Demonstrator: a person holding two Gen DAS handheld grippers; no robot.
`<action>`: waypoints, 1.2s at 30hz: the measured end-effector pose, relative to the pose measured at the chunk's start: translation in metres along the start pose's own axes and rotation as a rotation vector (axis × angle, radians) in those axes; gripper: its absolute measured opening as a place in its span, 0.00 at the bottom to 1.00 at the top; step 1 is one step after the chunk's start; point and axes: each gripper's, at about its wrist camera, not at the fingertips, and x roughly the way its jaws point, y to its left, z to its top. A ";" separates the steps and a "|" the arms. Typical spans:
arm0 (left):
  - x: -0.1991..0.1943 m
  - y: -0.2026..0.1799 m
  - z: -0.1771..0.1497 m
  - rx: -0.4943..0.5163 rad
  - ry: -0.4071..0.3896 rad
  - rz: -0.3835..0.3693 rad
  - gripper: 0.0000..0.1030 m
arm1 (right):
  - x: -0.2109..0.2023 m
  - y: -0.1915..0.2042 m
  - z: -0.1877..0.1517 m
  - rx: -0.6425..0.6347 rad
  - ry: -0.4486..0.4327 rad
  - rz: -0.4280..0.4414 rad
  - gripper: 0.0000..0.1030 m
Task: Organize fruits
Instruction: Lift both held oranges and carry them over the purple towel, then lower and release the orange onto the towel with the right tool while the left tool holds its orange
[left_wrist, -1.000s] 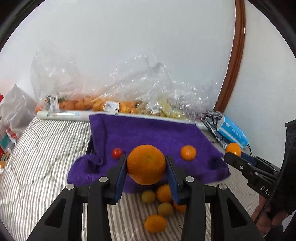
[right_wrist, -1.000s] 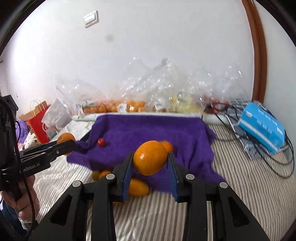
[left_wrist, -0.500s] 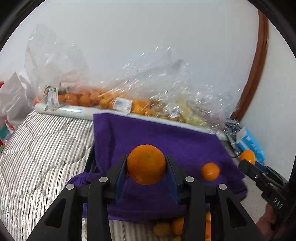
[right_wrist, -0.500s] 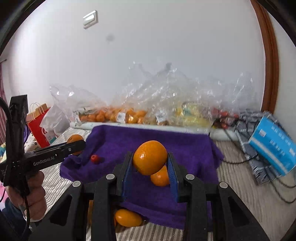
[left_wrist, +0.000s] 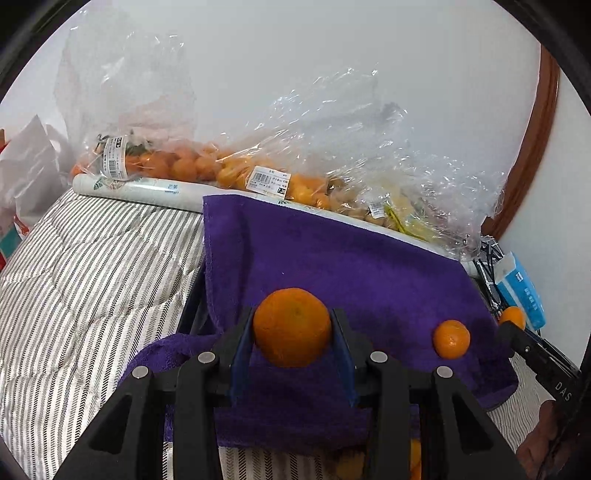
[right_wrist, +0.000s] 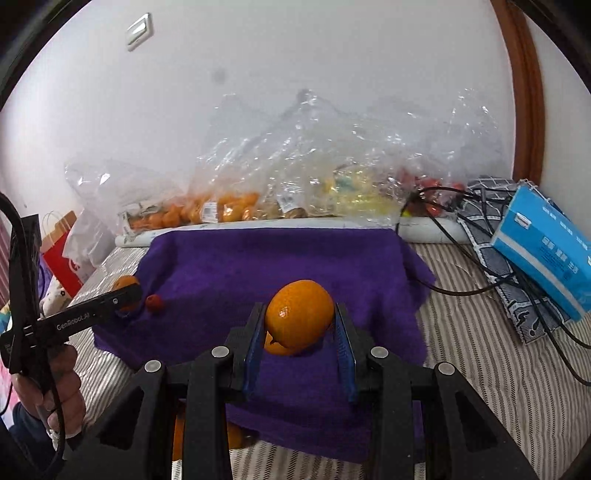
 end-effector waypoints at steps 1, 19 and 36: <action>0.000 0.000 0.000 0.001 0.000 -0.001 0.37 | 0.000 -0.002 0.000 0.004 0.000 -0.003 0.35; -0.001 -0.007 0.000 0.028 0.000 -0.014 0.37 | 0.018 0.002 -0.007 -0.016 0.042 -0.019 0.35; 0.007 -0.011 -0.002 0.041 0.040 -0.018 0.37 | 0.031 0.007 -0.014 -0.050 0.086 -0.049 0.35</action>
